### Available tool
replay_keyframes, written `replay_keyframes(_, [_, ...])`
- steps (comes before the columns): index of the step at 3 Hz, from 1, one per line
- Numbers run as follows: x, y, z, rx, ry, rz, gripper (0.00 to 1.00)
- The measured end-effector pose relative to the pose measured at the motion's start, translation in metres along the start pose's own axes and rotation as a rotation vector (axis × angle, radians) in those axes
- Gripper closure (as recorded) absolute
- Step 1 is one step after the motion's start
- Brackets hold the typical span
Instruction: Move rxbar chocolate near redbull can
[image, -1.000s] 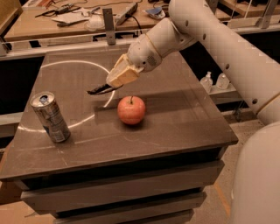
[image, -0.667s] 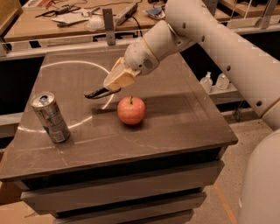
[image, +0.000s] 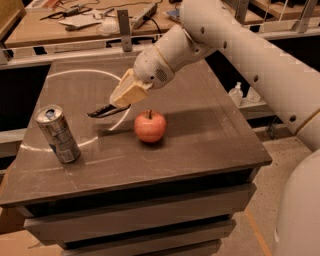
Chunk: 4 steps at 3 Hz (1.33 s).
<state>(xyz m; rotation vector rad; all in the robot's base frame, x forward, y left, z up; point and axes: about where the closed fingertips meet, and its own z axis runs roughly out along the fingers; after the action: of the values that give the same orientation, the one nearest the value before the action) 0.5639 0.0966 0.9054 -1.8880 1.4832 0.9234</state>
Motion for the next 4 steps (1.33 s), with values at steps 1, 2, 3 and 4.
replay_keyframes(1, [-0.002, 0.0, 0.005, 0.006, 0.007, 0.018, 0.2])
replay_keyframes(2, [-0.002, 0.0, 0.007, 0.001, 0.006, 0.016, 0.0])
replay_keyframes(3, [-0.002, 0.0, 0.008, -0.003, -0.001, 0.019, 0.0])
replay_keyframes(4, [0.009, -0.006, -0.007, 0.059, -0.031, 0.042, 0.0])
